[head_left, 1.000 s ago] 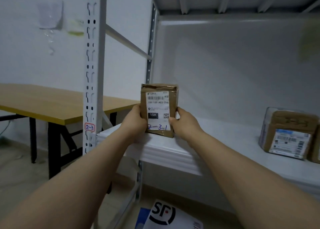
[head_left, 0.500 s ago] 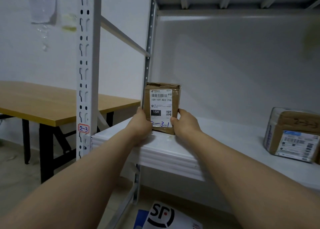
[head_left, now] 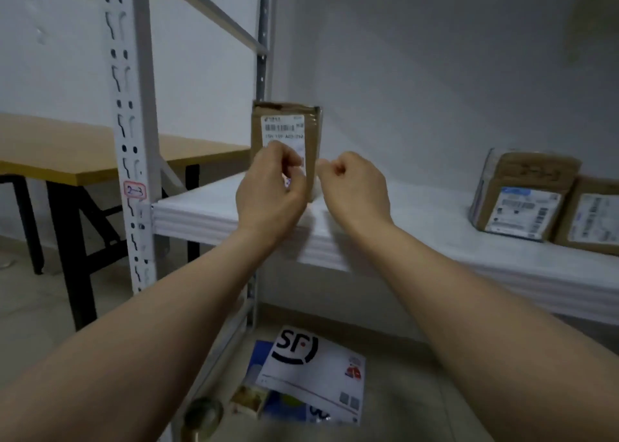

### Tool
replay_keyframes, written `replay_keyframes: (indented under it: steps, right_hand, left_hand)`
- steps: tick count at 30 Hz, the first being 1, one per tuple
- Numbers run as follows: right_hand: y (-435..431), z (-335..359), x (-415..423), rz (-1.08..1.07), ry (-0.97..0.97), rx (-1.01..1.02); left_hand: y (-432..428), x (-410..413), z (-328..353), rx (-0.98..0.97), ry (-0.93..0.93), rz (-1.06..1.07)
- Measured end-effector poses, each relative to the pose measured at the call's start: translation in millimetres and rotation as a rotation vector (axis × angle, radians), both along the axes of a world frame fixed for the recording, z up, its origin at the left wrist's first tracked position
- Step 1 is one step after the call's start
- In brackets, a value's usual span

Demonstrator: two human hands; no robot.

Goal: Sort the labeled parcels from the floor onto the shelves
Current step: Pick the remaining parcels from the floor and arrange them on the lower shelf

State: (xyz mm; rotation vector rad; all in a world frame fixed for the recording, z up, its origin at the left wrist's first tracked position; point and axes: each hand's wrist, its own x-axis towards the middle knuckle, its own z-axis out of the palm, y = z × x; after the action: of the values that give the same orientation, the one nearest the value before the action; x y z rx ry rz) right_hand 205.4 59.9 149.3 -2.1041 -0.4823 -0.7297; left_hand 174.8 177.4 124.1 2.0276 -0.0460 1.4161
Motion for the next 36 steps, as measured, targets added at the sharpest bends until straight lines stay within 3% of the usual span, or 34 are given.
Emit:
replay_keyframes:
  steps: [3, 6, 9, 14, 16, 18, 20, 22, 29, 36]
  right_hand:
    - [-35, -29, -34, 0.044, -0.145, 0.054]
    - [-79, -79, -58, 0.138, -0.155, 0.114]
    - [-123, -145, -62, 0.125, -0.023, 0.102]
    - [-198, -258, -53, -0.05, 0.408, 0.025]
    - [-227, -302, -52, -0.119, 0.625, -0.073]
    - [-252, -342, -50, -0.151, 0.858, -0.147]
    - [-272, -373, -46, -0.152, 1.049, -0.243]
    - [-286, -394, -41, -0.153, 1.177, -0.258]
    - [-297, -456, -51, -0.209, 1.544, -0.03]
    - [-280, -477, -45, -0.248, 1.768, 0.391]
  left_hand:
    - [-43, -25, -31, 0.083, -0.106, -0.162]
    - [-85, -42, -84, 0.12, -0.031, -0.348]
    - [-124, -42, -143, 0.132, 0.229, -0.42]
    - [-184, -24, -228, 0.21, 0.778, -0.47]
    - [-203, -17, -262, 0.124, 1.017, -0.529]
    - [-215, -13, -298, -0.083, 1.202, -0.578]
    - [-221, -12, -331, -0.257, 1.336, -0.539]
    - [-217, -13, -356, -0.311, 1.482, -0.463]
    - [-194, -12, -400, -0.437, 1.724, -0.309]
    - [-222, -15, -419, -0.875, 1.792, -0.328]
